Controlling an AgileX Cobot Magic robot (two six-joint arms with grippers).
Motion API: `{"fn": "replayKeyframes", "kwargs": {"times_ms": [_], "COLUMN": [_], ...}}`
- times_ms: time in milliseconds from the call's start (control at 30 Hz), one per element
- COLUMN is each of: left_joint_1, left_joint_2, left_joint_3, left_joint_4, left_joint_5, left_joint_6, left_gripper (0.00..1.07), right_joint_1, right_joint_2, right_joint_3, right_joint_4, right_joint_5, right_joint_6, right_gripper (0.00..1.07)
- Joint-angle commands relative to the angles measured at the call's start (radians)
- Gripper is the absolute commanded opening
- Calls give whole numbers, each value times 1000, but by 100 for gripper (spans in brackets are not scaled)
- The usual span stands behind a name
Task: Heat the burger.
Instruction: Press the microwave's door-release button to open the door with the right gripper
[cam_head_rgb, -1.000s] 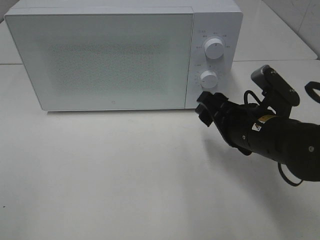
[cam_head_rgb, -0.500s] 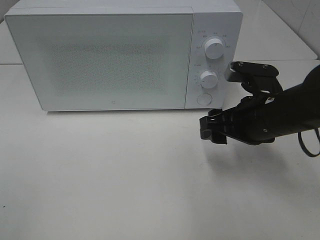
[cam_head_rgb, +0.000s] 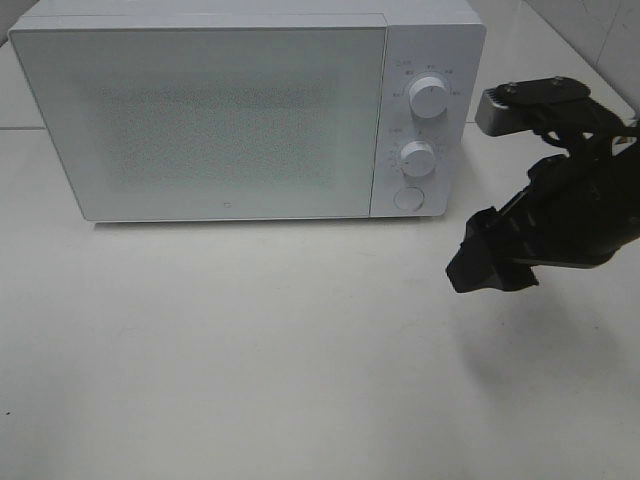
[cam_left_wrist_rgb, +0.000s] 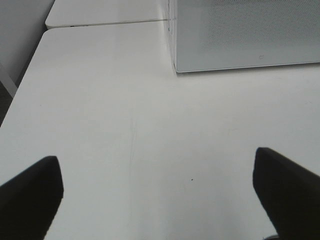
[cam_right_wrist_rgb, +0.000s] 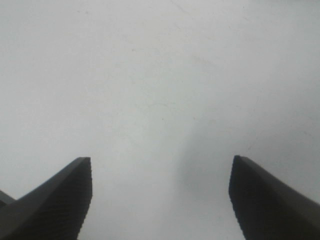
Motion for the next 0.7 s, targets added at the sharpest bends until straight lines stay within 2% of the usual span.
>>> {"fn": "replayKeyframes", "kwargs": {"times_ms": [33,433,700], "left_joint_1": [-4,-4,-4], "left_joint_2": [-23,-23,-23], "left_joint_3": [2,2,2], "left_joint_4": [0,0,0], "left_joint_5": [-11,-11,-11], "left_joint_6": [0,0,0], "left_gripper": [98,98,98], "right_joint_1": [-7,-7,-7], "right_joint_2": [-81,-337,-478], "right_joint_3": [-6,-6,-2], "right_joint_4": [-39,-46,-68], "right_joint_5": [99,383,493], "right_joint_6": [35,38,77], "right_gripper": [74,74,74]}}
